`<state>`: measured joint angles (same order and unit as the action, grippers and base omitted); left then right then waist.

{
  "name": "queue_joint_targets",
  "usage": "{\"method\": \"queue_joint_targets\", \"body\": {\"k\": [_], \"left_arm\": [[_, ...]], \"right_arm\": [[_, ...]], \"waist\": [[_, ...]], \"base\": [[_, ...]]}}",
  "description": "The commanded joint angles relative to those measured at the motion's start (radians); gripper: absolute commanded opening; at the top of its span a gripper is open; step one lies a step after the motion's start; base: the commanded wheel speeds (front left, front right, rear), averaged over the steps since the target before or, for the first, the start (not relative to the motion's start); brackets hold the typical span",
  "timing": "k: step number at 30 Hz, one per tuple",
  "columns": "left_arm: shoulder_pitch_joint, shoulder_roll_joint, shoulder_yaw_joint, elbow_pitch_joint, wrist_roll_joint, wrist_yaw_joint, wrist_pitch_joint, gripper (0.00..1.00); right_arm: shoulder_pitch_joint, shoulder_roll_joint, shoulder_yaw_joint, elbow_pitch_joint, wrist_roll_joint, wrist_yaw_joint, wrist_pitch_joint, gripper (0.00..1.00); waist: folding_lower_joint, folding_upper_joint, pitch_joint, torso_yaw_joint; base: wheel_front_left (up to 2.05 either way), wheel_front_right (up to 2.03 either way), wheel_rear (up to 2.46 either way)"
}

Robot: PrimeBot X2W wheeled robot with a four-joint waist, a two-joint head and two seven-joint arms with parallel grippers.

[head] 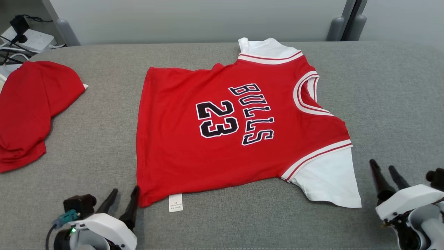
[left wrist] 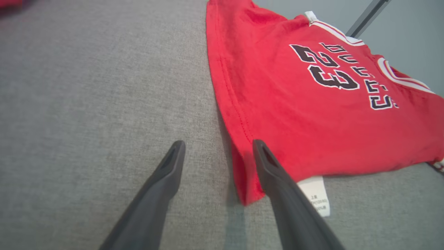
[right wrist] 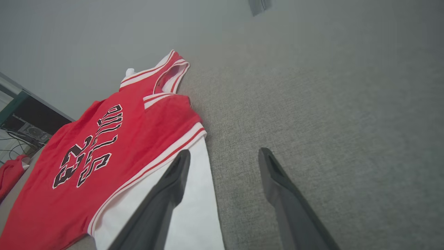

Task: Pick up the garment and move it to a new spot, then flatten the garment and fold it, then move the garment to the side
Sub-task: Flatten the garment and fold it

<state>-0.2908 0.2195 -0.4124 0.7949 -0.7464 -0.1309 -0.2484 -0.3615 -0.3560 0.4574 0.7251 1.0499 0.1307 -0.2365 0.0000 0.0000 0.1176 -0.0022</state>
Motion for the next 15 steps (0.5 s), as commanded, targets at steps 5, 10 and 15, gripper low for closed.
{"method": "queue_joint_targets", "body": {"k": [5, 10, 15], "left_arm": [[0.018, 0.011, 0.195, -0.09, 0.169, 0.026, -0.013, 1.0], [0.081, -0.035, 0.33, -0.18, 0.319, 0.038, -0.013, 1.0], [0.132, -0.083, 0.42, -0.244, 0.427, 0.028, -0.013, 1.0]], "right_arm": [[-0.031, -0.008, -0.139, -0.03, -0.131, 0.0, -0.025, 1.0], [0.02, 0.059, -0.313, -0.135, -0.331, 0.0, -0.025, 1.0], [0.076, 0.128, -0.409, -0.228, -0.482, 0.0, -0.025, 1.0]], "waist": [[0.0, 0.0, -0.021, -0.004], [0.0, 0.0, -0.049, -0.007], [0.0, 0.0, -0.078, -0.009]], "base": [[0.0, 0.0, 0.0], [0.0, 0.0, 0.0], [0.0, 0.0, 0.0]]}}
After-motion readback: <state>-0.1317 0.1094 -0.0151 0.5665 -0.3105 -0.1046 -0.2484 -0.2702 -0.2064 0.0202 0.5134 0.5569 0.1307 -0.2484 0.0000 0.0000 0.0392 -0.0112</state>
